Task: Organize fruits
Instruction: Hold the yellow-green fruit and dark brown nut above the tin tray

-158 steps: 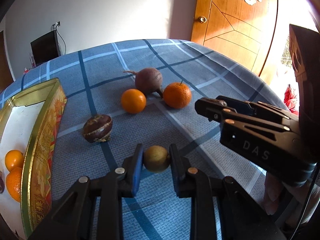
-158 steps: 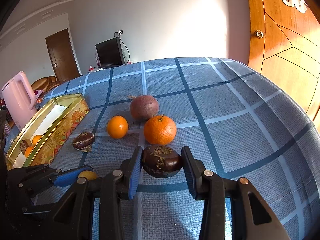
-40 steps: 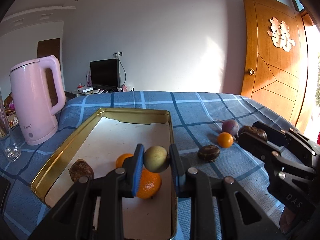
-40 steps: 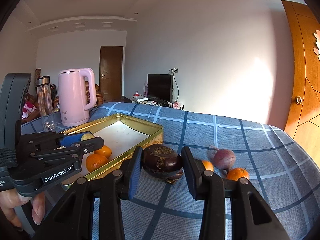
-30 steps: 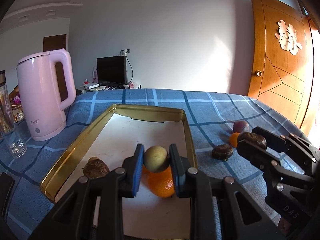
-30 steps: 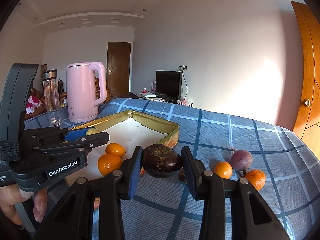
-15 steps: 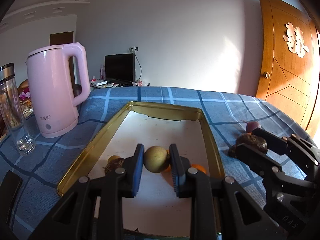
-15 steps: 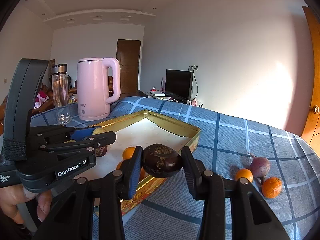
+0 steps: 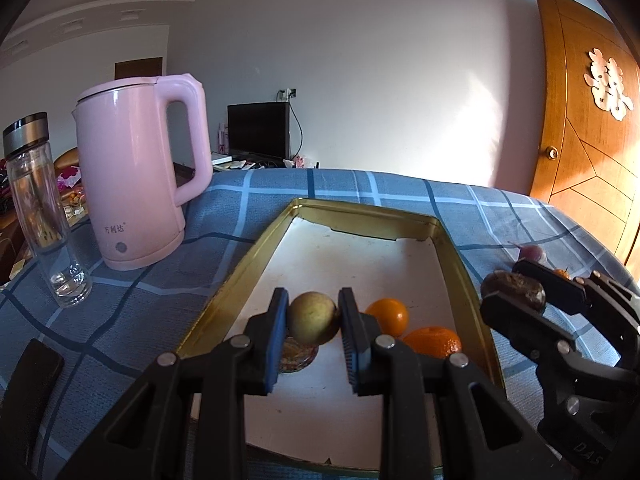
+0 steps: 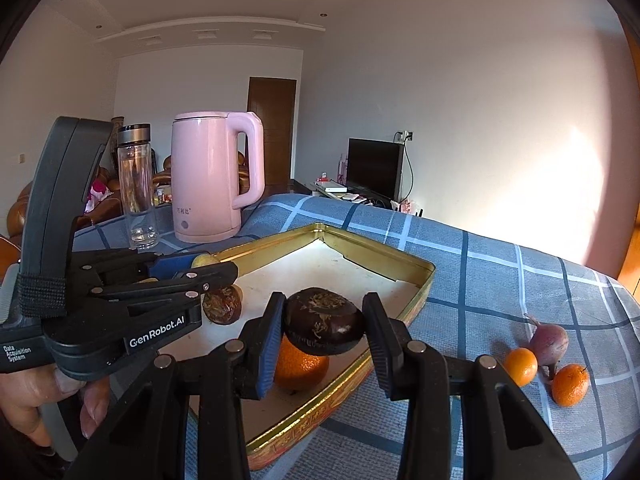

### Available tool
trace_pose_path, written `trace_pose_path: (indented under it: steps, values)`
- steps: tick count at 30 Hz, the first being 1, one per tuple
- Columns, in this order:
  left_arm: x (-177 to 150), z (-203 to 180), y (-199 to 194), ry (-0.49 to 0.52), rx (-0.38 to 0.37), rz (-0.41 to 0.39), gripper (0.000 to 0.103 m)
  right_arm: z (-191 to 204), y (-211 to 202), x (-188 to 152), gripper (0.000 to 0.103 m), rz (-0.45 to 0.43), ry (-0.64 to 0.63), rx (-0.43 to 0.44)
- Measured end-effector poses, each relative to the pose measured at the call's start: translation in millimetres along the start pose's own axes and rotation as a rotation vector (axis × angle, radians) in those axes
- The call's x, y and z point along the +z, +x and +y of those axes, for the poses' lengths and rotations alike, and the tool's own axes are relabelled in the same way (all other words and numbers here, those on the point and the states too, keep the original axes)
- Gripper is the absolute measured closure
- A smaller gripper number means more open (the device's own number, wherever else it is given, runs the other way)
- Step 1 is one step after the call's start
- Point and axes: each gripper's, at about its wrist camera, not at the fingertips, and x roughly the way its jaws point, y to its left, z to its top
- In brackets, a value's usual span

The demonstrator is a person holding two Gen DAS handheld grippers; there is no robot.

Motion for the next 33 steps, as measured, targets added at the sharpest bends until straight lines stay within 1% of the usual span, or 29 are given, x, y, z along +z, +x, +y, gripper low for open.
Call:
trace_pose_path:
  steps: [9, 16, 27, 33]
  values:
    - [-2, 12, 4, -0.007, 0.024, 0.022, 0.076, 13, 11, 3, 0.062, 0.012, -0.016, 0.031]
    - [-2, 23, 8, -0.017, 0.046, 0.053, 0.076, 19, 20, 5, 0.062, 0.028, -0.024, 0.056]
    - [-3, 33, 13, -0.022, 0.051, 0.094, 0.076, 27, 30, 6, 0.062, 0.075, -0.043, 0.106]
    - [-3, 33, 16, -0.014, 0.044, 0.113, 0.076, 28, 36, 5, 0.062, 0.104, -0.047, 0.116]
